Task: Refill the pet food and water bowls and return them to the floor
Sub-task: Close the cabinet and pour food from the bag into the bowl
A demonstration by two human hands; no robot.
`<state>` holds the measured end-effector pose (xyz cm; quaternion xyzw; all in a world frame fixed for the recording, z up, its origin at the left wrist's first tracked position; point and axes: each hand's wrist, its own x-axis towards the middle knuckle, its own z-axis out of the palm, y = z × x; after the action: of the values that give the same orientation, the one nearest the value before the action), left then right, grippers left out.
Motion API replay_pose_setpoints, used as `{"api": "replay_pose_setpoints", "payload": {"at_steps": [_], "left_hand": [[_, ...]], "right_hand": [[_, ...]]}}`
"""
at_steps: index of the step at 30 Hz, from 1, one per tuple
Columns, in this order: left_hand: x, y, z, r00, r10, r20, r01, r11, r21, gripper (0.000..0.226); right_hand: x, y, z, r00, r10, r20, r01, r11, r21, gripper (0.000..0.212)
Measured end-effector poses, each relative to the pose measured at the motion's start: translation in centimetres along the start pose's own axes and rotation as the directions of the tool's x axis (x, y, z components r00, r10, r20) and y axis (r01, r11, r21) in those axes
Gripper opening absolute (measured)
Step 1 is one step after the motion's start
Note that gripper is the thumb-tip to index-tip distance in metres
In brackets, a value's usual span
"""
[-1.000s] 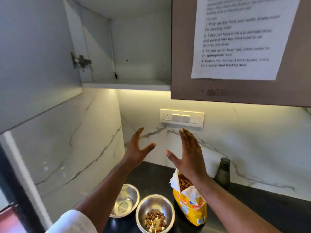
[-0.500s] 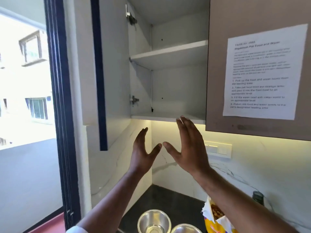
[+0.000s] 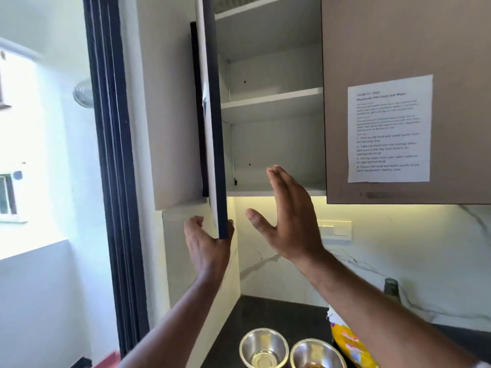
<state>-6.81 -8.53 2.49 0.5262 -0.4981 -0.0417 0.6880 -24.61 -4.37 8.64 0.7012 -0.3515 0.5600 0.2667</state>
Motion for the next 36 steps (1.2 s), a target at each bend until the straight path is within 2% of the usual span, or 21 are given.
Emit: {"api": "replay_pose_setpoints", "payload": {"at_steps": [4,7,13,17,22,26,30,36], "left_hand": [[0.8,0.3,-0.5,0.95,0.269,0.157,-0.254,0.961,-0.109,0.079],[0.9,0.6,0.2,0.922,0.348,0.17,-0.328,0.935,-0.136,0.077],[0.4,1.0,4.1,0.911,0.371,0.179,-0.371,0.928,-0.034,0.082],[-0.1,1.8,7.5,0.893,0.398,0.211,-0.423,0.901,0.09,0.09],[-0.1,1.8,12.2,0.86,0.419,0.292,-0.479,0.859,0.18,0.116],[0.3,1.9,15.5,0.835,0.408,0.369,-0.506,0.834,0.222,0.112],[1.0,1.9,18.2,0.829,0.397,0.394,-0.508,0.829,0.233,0.11],[1.9,2.3,21.5,0.83,0.366,0.421,-0.492,0.836,0.244,0.101]], "right_hand": [[1.1,-2.2,0.0,0.999,-0.032,0.008,0.032,0.999,-0.019,0.084],[2.0,-3.1,0.2,0.999,-0.042,0.011,0.042,0.999,-0.011,0.083],[3.5,-2.5,0.2,0.997,-0.054,0.058,0.053,0.998,0.017,0.079],[3.6,0.5,0.9,0.994,-0.108,0.026,0.109,0.99,-0.084,0.073],[3.1,7.2,1.6,0.999,-0.05,0.012,0.052,0.981,-0.187,0.06],[2.8,12.1,1.9,0.999,0.002,0.044,0.013,0.935,-0.353,0.064],[3.2,16.0,2.2,0.993,-0.008,0.115,0.074,0.812,-0.579,0.068],[3.9,21.1,3.3,0.978,0.027,0.205,0.114,0.756,-0.645,0.07]]}}
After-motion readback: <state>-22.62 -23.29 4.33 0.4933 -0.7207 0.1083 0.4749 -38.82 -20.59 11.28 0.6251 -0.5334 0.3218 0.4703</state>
